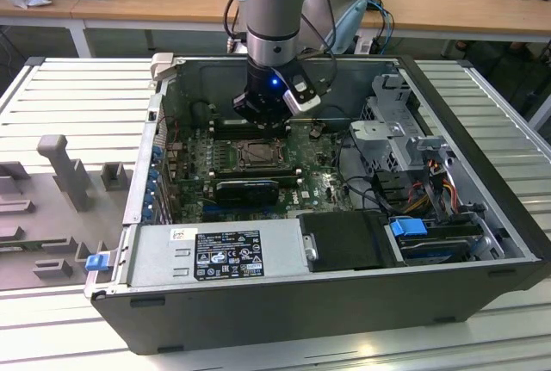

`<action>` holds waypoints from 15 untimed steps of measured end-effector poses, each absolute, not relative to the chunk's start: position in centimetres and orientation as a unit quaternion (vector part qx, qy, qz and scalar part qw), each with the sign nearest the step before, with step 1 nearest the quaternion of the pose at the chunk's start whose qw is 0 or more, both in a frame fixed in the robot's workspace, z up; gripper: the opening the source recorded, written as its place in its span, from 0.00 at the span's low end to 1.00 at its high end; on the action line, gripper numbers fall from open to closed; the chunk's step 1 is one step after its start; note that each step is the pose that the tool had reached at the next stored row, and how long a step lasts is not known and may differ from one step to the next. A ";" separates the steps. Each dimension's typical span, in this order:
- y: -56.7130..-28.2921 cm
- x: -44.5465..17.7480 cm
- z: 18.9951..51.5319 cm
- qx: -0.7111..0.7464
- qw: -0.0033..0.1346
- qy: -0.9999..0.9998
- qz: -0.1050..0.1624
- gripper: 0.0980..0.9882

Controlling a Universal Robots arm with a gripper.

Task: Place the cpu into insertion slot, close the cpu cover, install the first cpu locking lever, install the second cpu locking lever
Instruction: 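Install the first cpu locking lever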

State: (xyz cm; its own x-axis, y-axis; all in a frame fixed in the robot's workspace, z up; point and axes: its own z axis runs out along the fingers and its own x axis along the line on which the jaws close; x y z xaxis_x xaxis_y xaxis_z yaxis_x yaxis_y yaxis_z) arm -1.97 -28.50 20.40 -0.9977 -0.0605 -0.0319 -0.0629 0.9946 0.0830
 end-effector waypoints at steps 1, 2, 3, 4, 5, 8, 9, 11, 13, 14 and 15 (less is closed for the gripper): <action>-28.5 -2.0 20.4 -0.031 0.015 0.999 0.038 0.01; -28.5 -1.9 20.3 -0.031 0.015 0.999 0.035 0.01; -28.5 -1.9 20.3 -0.031 0.015 0.999 0.034 0.01; -28.5 -1.9 20.3 -0.031 0.014 0.999 0.034 0.01; -28.5 -1.9 20.2 -0.031 0.015 0.999 0.034 0.01; -28.5 -1.9 20.1 -0.031 0.014 0.999 0.034 0.01; -28.5 -1.9 20.1 -0.031 0.014 0.999 0.034 0.01; -28.5 -1.9 20.1 -0.031 0.015 0.999 0.041 0.01; -28.5 -1.9 20.1 -0.031 0.015 0.998 0.043 0.01; -28.5 -1.9 20.3 -0.031 0.015 0.998 0.043 0.01; -28.5 -1.9 20.5 -0.031 0.015 0.998 0.043 0.01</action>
